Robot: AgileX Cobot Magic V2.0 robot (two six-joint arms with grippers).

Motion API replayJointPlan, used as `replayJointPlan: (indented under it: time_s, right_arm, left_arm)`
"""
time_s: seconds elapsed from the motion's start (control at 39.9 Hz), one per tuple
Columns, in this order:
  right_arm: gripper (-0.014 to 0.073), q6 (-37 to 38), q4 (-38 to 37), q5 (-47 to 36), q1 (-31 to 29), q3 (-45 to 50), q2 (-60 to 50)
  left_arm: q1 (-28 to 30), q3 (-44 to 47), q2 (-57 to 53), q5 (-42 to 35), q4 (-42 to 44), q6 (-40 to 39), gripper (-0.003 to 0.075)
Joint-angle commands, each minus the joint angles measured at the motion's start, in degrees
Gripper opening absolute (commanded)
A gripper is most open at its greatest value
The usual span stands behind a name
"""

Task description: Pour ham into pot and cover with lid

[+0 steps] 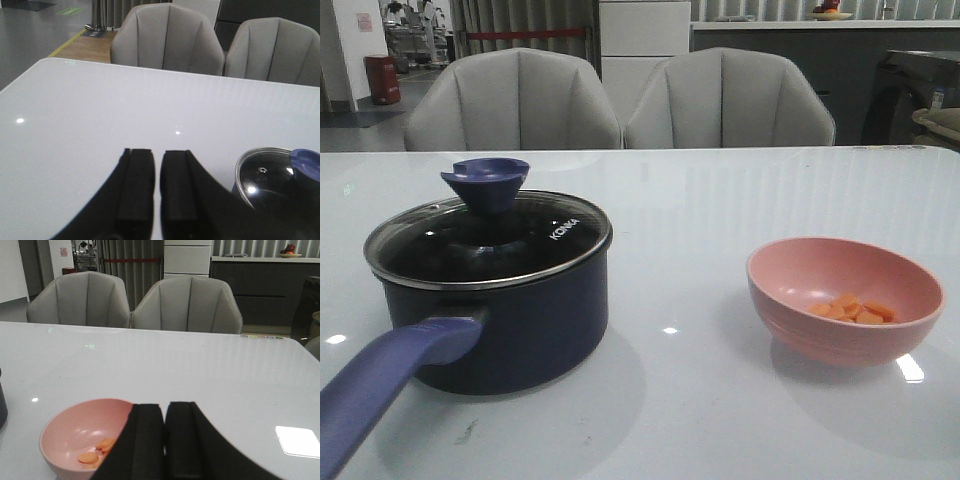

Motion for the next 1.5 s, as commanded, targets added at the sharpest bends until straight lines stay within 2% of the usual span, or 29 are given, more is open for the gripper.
replayJointPlan:
  time_s: [0.0,0.1,0.18,0.28,0.4,0.55,0.68,0.93,1.08,1.2,1.33,1.48]
  right_arm:
    - [0.0150,-0.2,-0.5,-4.8,-0.3,0.5,-1.1]
    - [0.0150,-0.2,-0.5,-4.8,-0.3,0.5,-1.1]
    - [0.0150,-0.2,-0.5,-4.8,-0.3,0.5,-1.1]
    - [0.0150,-0.2,-0.5,-4.8,-0.3,0.5,-1.1]
    - [0.0150,-0.2,-0.5,-4.8,-0.3,0.5,-1.1]
    - [0.0150,-0.2,-0.5,-4.8,-0.3,0.5,-1.1]
    - [0.0150,-0.2,-0.5,-4.8,-0.3,0.5,-1.1]
    - [0.0150,-0.2,-0.5,-4.8,-0.3,0.5,-1.1]
    - [0.0150,-0.2,-0.5,-4.8,-0.3,0.5,-1.1]
    - [0.0150,-0.2,-0.5,-4.8,-0.3,0.5,-1.1]
    - [0.0150,-0.2,-0.5,-4.8,-0.3,0.5,-1.1]
    - [0.0150,-0.2,-0.5,-4.8,-0.3,0.5,-1.1]
  left_arm:
    - [-1.5,-1.7,1.0,-4.0,0.2,-0.6,0.0419]
    - [-3.1,-1.7,1.0,-4.0,1.1,-0.6,0.0607]
    - [-3.7,-1.7,1.2,-4.3,1.2,-0.6,0.0659]
    - [-3.9,-1.3,1.2,-4.9,1.2,-0.6,0.0650]
    - [-3.9,-1.2,1.4,-5.7,-4.4,-0.6,0.0637]
    - [-3.9,-5.2,5.0,-1.5,-3.2,-0.6,0.0637]
    - [-3.9,-11.2,11.5,4.5,-1.9,-0.6,0.0637]
    - [-3.9,-25.0,29.1,22.9,-1.9,-0.6,0.0637]
    - [-4.2,-31.6,38.3,27.7,-3.3,-0.6,0.0637]
    - [-7.8,-35.7,43.7,28.2,-5.0,-0.6,0.0637]
    - [-14.6,-39.5,49.9,27.8,-5.0,-0.7,0.0637]
    - [-20.9,-44.5,57.1,27.8,-4.0,-5.0,0.0637]
